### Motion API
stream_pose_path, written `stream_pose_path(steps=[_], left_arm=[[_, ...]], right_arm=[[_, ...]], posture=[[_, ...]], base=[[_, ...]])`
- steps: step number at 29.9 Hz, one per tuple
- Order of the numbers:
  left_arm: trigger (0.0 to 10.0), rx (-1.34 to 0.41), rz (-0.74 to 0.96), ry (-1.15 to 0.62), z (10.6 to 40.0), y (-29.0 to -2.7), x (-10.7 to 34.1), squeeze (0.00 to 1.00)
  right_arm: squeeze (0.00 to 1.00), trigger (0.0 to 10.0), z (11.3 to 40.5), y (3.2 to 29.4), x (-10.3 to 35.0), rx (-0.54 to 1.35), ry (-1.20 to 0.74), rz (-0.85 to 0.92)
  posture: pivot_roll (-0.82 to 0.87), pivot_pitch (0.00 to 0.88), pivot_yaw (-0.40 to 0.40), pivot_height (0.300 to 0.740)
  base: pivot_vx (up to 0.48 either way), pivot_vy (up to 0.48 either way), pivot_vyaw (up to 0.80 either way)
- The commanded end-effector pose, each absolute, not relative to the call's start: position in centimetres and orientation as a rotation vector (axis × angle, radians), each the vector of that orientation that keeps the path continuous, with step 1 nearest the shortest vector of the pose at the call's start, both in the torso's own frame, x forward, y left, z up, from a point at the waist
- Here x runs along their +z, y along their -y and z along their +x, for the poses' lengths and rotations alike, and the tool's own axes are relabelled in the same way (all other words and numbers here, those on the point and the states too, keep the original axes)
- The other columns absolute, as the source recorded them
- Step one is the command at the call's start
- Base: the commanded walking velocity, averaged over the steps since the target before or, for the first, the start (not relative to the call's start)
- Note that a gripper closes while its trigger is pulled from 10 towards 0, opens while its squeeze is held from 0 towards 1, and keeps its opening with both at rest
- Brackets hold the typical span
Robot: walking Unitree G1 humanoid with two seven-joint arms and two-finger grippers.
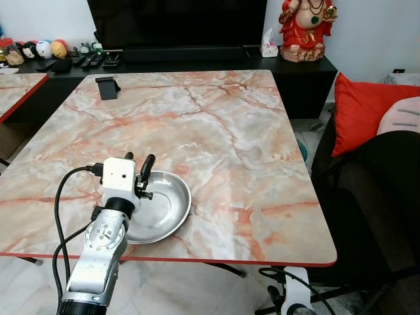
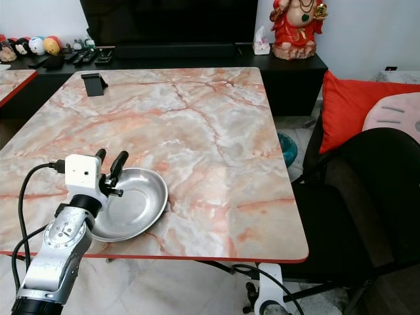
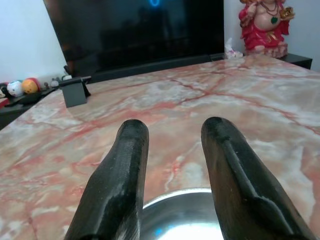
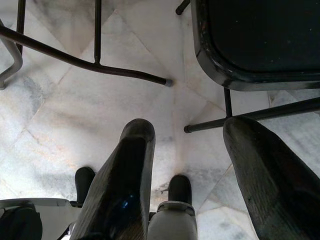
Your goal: Setting the table
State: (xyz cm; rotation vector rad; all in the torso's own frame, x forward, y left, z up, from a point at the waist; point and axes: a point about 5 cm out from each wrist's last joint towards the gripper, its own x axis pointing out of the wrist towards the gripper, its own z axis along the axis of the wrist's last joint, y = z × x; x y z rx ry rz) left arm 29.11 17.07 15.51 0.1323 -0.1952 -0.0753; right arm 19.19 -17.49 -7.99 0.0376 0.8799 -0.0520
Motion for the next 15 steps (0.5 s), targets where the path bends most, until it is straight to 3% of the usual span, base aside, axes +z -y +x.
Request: stream_pose_path(steps=[1, 5, 10, 15], left_arm=[[10.0, -0.038, 0.136, 0.191, 29.04, -17.93, 15.22, 0.0], [10.0, -0.029, 0.139, 0.2, 29.05, -18.12, 15.19, 0.0], [10.0, -0.021, 0.138, 0.218, 29.06, -18.05, 15.48, 0.0], [10.0, -0.012, 0.132, 0.222, 28.96, -18.06, 15.45, 0.0]], right_arm=[[0.0, 10.0, 19.06, 17.31, -8.06, -0.056, -0.879, 0.048], [0.0, 10.0, 19.01, 17.2, -8.1, -0.056, -0.878, 0.049], [0.0, 10.0, 18.89, 17.12, -8.16, -0.052, -0.883, 0.05], [0.0, 10.0, 18.78, 17.15, -8.22, -0.049, -0.887, 0.049]], posture=[[-0.08, 0.0, 0.053, 0.74], [-0.08, 0.0, 0.062, 0.74], [-0.07, 0.0, 0.062, 0.74], [-0.07, 0.0, 0.06, 0.74]], base=[[0.0, 0.412, 0.0], [0.0, 0.434, 0.0], [0.0, 0.0, 0.0], [0.0, 0.41, 0.0]])
